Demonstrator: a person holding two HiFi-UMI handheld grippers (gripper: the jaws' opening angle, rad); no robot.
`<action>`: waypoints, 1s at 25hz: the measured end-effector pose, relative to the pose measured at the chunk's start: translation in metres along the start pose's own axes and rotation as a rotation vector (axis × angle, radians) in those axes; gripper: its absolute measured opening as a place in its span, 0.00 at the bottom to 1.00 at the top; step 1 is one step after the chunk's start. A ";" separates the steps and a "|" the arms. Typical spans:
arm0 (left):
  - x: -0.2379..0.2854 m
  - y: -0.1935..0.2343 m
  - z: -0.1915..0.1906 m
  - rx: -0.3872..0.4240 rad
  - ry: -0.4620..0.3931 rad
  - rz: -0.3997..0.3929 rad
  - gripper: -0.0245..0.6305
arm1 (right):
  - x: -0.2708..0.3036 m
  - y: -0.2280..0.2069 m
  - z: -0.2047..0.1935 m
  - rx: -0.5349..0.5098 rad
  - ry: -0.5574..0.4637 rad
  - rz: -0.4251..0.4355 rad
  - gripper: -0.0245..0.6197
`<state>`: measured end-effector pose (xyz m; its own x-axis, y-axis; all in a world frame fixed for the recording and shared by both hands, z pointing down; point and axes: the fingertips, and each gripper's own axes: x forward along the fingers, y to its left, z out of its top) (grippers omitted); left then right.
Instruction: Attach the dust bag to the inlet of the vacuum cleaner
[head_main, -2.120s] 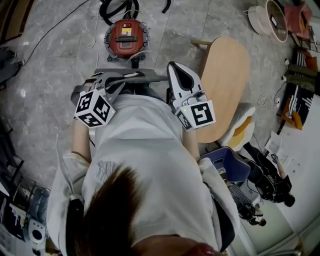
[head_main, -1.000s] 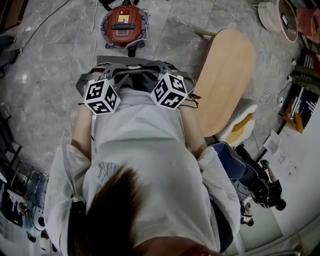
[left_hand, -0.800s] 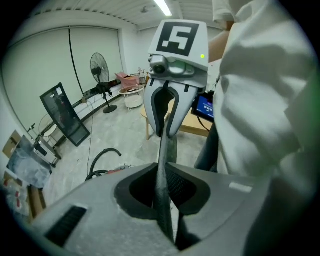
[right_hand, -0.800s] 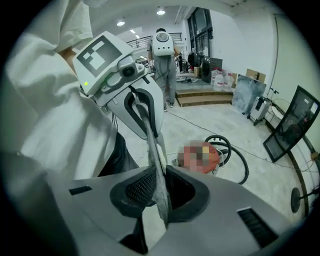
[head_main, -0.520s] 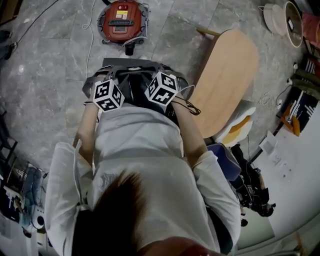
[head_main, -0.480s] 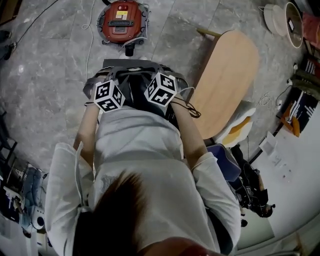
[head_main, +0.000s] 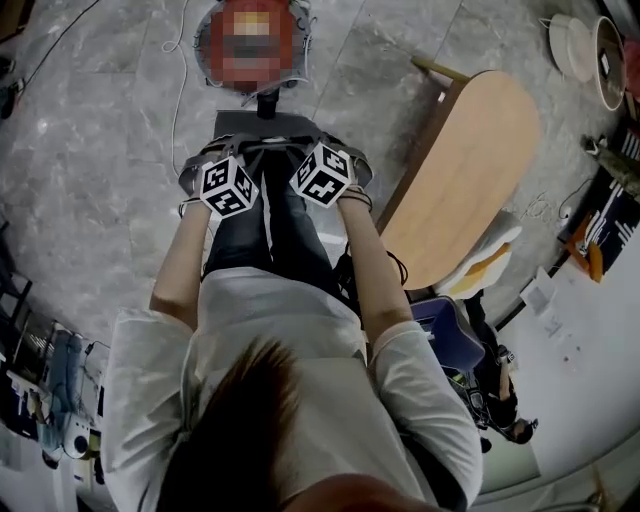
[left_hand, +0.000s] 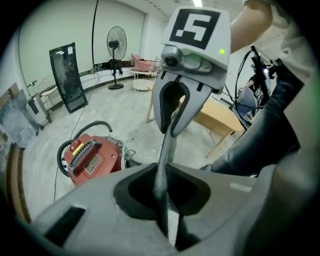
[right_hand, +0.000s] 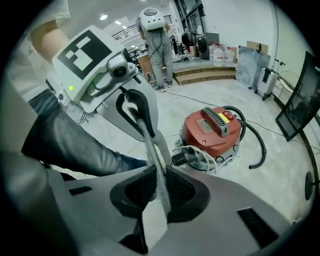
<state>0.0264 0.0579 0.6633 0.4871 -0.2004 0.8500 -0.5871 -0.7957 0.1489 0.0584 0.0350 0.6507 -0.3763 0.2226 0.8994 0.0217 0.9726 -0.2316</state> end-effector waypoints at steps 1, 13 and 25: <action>0.008 0.002 -0.006 -0.008 0.000 0.000 0.10 | 0.009 -0.002 -0.002 -0.012 0.006 -0.004 0.13; 0.087 0.029 -0.061 -0.005 0.024 0.005 0.10 | 0.102 -0.026 -0.031 -0.038 0.022 -0.030 0.10; 0.130 0.053 -0.093 0.008 0.020 0.010 0.10 | 0.155 -0.049 -0.038 -0.064 0.027 -0.101 0.09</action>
<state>-0.0020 0.0428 0.8284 0.4681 -0.1966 0.8615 -0.5864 -0.7985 0.1364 0.0343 0.0241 0.8161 -0.3548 0.1246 0.9266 0.0446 0.9922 -0.1164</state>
